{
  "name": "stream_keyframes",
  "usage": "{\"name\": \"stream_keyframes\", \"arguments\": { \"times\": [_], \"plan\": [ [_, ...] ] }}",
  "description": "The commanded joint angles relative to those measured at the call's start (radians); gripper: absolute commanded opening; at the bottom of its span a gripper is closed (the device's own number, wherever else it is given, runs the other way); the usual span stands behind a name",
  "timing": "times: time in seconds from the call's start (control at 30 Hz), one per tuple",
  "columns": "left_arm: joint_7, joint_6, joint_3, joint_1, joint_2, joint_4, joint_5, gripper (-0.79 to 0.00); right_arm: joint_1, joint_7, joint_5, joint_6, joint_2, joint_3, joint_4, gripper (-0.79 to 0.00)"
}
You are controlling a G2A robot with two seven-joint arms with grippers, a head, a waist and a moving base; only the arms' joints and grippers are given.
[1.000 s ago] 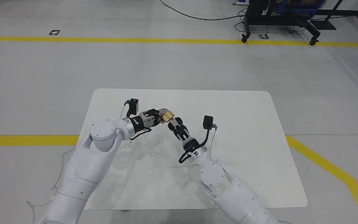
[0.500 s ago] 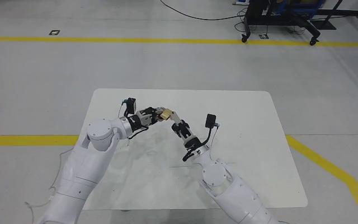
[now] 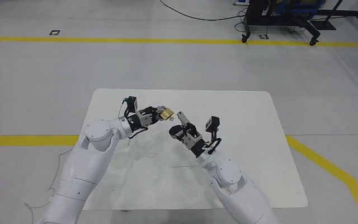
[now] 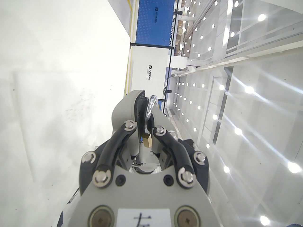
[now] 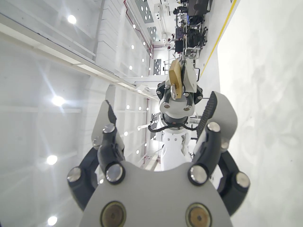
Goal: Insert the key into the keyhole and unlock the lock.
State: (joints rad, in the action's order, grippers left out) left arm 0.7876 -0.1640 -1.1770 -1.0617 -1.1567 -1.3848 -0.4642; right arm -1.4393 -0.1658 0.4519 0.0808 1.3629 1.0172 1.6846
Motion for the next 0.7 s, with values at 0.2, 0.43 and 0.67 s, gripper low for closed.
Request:
{"name": "stream_keyframes", "arguments": {
  "times": [0.2,0.43,0.67],
  "plan": [
    [0.034,0.042,0.008,0.005,0.0,0.001,0.018,-0.785,0.004,-0.03,0.041,-0.029,0.002,0.005,-0.021,-0.529],
    [0.042,0.046,0.017,0.01,0.0,0.003,0.029,-0.785,0.01,-0.02,0.039,-0.032,0.007,0.001,-0.015,-0.508],
    [0.043,0.049,0.013,0.008,0.001,0.001,0.035,-0.785,0.022,-0.01,0.069,-0.031,0.015,-0.012,-0.033,-0.699]
  ]
}}
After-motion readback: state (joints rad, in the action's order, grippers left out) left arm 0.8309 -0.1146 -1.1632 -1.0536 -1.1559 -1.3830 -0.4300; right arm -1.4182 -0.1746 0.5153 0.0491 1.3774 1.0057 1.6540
